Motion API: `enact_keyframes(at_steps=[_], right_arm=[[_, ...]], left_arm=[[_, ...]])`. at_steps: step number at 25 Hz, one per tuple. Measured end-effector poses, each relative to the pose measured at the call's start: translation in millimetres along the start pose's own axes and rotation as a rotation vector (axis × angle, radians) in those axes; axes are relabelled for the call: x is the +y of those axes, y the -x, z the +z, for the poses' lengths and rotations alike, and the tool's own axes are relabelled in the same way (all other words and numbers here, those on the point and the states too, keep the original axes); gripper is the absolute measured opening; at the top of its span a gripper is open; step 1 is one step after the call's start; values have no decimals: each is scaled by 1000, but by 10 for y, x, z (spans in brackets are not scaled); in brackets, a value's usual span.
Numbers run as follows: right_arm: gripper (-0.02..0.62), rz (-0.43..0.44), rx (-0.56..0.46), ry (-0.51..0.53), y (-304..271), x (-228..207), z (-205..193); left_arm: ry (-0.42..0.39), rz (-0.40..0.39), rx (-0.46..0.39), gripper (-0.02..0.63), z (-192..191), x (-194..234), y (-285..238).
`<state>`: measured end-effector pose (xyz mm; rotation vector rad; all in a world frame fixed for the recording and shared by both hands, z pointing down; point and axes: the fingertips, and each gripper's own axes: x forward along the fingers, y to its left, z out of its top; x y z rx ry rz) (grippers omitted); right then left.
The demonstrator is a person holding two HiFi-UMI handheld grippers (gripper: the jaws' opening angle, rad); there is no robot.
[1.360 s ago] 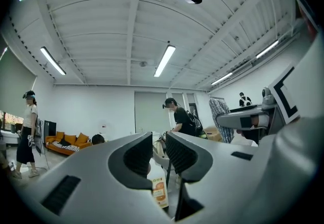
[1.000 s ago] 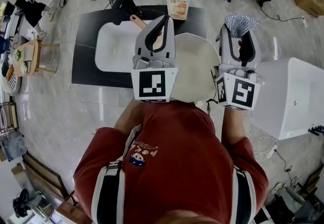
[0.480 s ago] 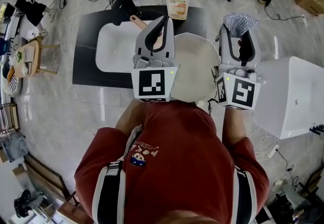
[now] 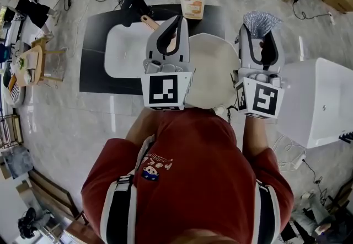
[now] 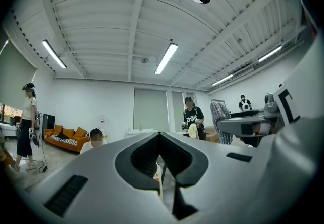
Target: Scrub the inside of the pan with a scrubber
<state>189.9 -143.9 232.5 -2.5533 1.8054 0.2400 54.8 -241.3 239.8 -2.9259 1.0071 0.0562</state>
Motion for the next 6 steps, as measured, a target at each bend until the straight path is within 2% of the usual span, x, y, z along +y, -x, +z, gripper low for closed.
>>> enact_keyframes(at_steps=[6], right_arm=[[222, 2, 5, 3, -18, -1, -48]], left_arm=[[-2, -8, 4, 6, -38, -17, -24]])
